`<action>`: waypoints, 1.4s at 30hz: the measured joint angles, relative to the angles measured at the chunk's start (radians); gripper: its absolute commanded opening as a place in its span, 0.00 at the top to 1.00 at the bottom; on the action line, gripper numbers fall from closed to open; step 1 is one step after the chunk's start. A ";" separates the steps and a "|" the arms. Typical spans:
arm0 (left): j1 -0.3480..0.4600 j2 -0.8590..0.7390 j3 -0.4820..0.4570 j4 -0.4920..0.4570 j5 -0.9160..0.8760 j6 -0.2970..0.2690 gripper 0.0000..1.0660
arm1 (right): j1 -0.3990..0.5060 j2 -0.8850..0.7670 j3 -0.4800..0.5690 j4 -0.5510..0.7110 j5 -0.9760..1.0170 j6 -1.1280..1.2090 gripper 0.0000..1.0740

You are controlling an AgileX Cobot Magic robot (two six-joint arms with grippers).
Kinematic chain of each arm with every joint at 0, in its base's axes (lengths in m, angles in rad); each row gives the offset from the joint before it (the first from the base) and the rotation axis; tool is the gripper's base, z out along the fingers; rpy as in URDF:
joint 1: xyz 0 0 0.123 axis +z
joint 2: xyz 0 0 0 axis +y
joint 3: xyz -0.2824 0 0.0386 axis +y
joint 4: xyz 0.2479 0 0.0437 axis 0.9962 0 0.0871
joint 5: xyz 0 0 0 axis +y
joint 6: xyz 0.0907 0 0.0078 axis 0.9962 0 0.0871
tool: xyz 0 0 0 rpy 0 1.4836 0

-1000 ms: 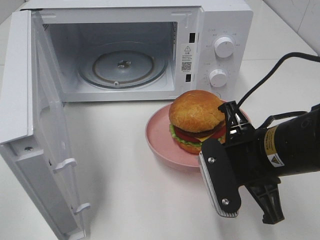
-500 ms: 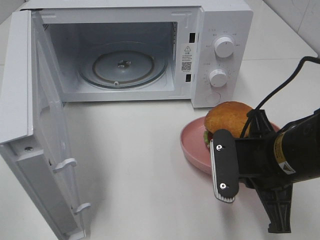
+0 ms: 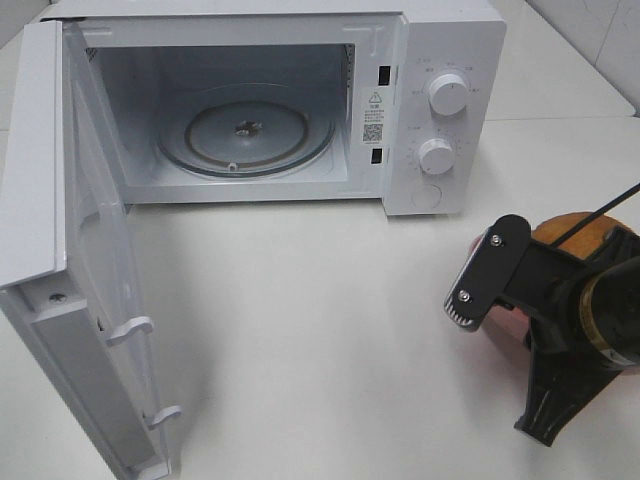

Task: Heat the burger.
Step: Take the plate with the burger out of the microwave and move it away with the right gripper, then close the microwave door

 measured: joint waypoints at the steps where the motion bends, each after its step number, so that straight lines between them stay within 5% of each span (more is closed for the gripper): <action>1: 0.000 0.000 0.000 0.000 0.000 0.000 1.00 | 0.000 0.000 0.000 0.000 0.000 0.000 1.00; 10: 0.000 0.000 0.000 0.000 0.000 0.000 1.00 | -0.031 0.016 0.002 -0.038 -0.002 0.153 1.00; 20: 0.000 0.000 0.000 0.000 0.000 0.000 1.00 | -0.230 0.135 -0.040 -0.096 -0.093 0.178 1.00; 29: 0.000 0.000 0.000 0.000 0.000 0.000 1.00 | -0.245 0.206 -0.100 -0.107 -0.129 0.178 0.96; 31: 0.000 0.000 0.000 0.000 0.000 0.000 1.00 | -0.245 0.218 -0.101 -0.108 -0.131 0.178 0.92; 33: 0.000 0.000 0.000 0.000 0.000 0.000 1.00 | -0.245 0.228 -0.101 -0.114 -0.133 0.179 0.76; 36: 0.000 0.000 0.000 0.000 0.000 0.000 1.00 | -0.246 0.228 -0.101 -0.114 -0.134 0.181 0.71; 38: 0.000 0.000 0.000 0.000 0.000 0.000 1.00 | -0.246 0.228 -0.101 -0.110 -0.156 0.211 0.52; 42: 0.000 0.000 0.000 0.000 0.000 0.000 1.00 | -0.246 0.228 -0.107 -0.060 -0.178 0.225 0.44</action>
